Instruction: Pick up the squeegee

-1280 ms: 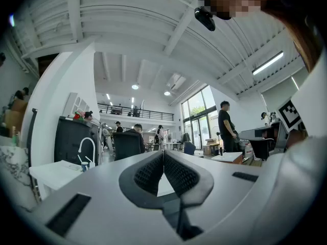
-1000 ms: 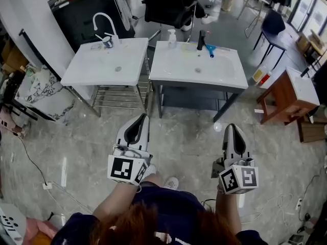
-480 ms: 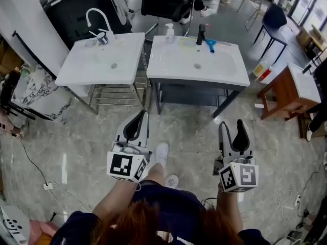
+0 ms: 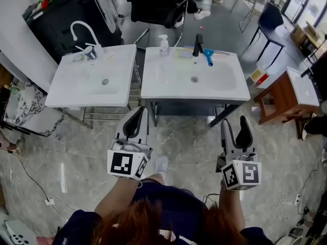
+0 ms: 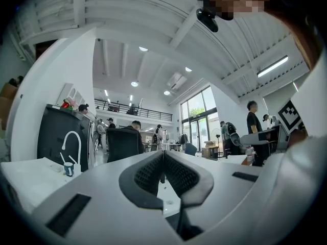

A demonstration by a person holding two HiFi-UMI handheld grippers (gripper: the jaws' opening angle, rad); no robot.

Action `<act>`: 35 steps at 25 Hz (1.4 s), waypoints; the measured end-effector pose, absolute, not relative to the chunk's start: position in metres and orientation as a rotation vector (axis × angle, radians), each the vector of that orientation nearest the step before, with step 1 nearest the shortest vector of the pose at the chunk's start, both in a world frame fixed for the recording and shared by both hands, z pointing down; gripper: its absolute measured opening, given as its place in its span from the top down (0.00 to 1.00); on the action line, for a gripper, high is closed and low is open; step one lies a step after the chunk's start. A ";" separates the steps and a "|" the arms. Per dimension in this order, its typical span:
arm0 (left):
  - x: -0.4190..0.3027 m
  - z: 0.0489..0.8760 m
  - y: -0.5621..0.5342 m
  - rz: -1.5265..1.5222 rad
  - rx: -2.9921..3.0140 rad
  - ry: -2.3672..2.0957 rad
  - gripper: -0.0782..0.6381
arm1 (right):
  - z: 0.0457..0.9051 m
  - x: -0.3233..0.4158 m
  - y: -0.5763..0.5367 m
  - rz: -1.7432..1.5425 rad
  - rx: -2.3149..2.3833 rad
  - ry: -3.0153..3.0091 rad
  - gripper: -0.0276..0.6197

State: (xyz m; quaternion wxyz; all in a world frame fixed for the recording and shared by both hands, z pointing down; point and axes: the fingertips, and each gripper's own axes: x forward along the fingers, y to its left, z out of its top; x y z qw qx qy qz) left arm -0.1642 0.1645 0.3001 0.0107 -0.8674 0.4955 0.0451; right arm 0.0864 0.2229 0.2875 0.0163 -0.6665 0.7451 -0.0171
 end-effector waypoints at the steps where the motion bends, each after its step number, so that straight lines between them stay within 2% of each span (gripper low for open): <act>1: -0.166 0.298 0.148 0.146 -2.706 1.540 0.86 | 0.286 0.085 0.208 -0.050 -2.073 2.310 0.54; 9: -0.175 0.295 0.047 0.153 -2.724 1.491 0.86 | 0.280 0.073 0.116 -0.054 -2.077 2.265 0.54; 21: -0.163 0.309 -0.032 0.148 -2.747 1.507 0.86 | 0.295 0.094 0.034 -0.103 -2.097 2.255 0.56; 29: -0.142 0.314 -0.128 0.124 -2.683 1.615 0.86 | 0.297 0.122 -0.086 -0.061 -2.037 2.352 0.56; 35: -0.099 0.302 -0.220 0.148 -2.631 1.681 0.86 | 0.287 0.165 -0.194 -0.014 -1.984 2.436 0.55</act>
